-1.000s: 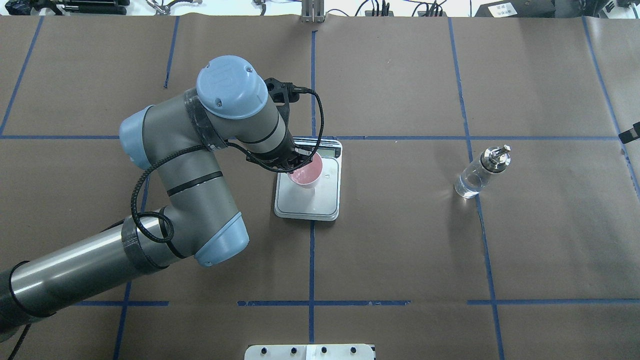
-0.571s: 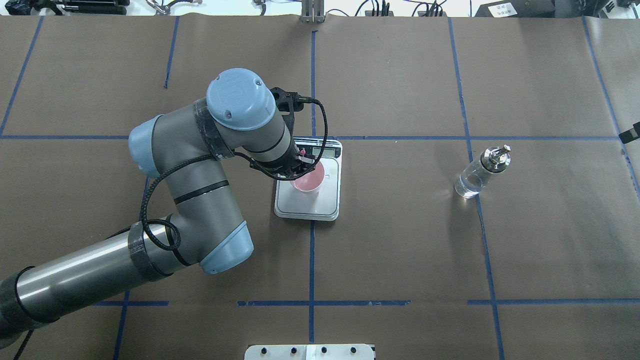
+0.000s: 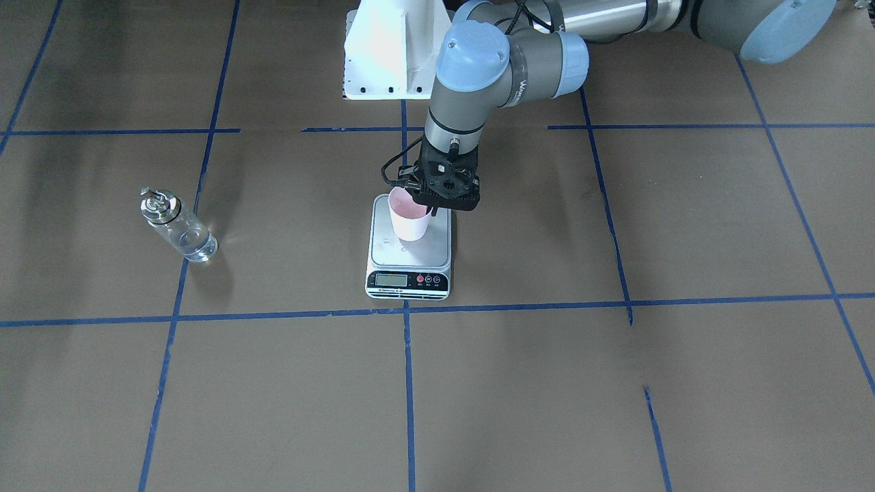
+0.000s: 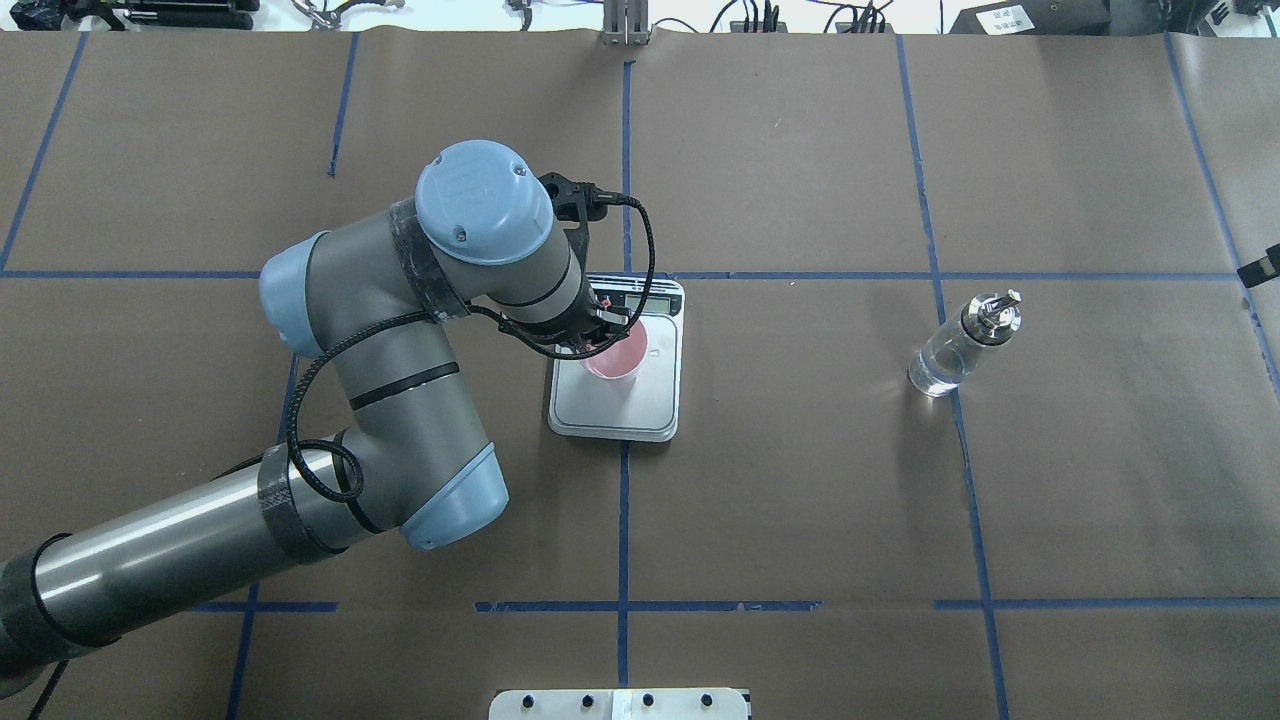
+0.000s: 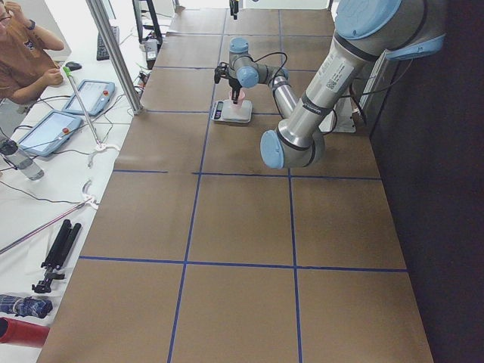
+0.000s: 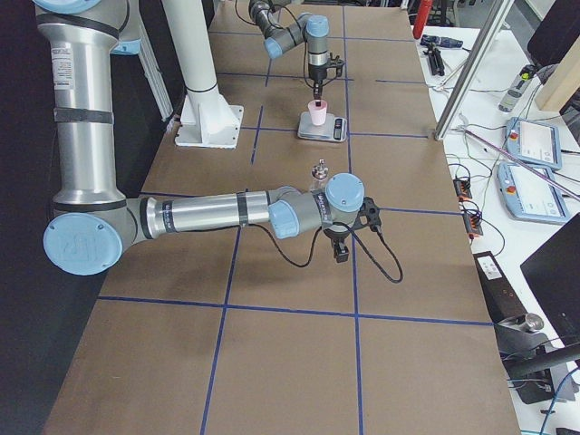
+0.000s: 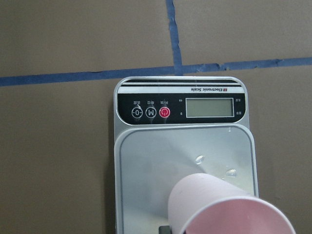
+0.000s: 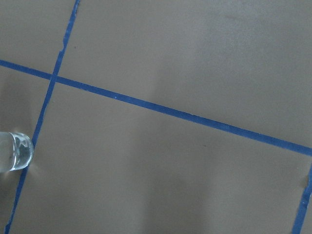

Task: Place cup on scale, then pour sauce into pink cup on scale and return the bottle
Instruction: 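Lower the pink cup onto the scale platform and open the left gripper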

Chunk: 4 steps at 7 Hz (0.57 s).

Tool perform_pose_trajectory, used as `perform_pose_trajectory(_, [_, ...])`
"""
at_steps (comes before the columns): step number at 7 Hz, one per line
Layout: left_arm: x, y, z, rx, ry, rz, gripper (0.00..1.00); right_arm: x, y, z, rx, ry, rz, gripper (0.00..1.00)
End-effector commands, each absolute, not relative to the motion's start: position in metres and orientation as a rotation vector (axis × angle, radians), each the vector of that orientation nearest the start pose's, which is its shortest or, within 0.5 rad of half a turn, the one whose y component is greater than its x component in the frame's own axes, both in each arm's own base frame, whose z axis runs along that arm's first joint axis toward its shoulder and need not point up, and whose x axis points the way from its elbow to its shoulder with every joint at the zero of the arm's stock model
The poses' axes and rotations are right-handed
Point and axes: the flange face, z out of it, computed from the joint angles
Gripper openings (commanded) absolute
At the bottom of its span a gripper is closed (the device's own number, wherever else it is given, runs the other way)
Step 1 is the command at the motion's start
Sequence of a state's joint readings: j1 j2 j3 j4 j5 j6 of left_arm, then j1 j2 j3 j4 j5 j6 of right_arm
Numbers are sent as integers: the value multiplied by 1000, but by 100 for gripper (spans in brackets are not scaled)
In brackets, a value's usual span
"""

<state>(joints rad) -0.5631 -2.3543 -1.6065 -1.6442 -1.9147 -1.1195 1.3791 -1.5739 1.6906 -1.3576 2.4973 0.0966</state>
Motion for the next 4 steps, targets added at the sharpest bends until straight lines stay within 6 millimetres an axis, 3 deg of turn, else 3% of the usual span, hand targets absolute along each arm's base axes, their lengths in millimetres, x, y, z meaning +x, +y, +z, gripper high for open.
perform_pose_trajectory(1, [541, -461, 159, 160, 922, 46, 0, -42, -503, 567, 170, -954, -238, 100])
perform_pose_trajectory(4, [544, -463, 163, 157, 916, 46, 0, -42, -502, 568, 169, -953, -237, 100])
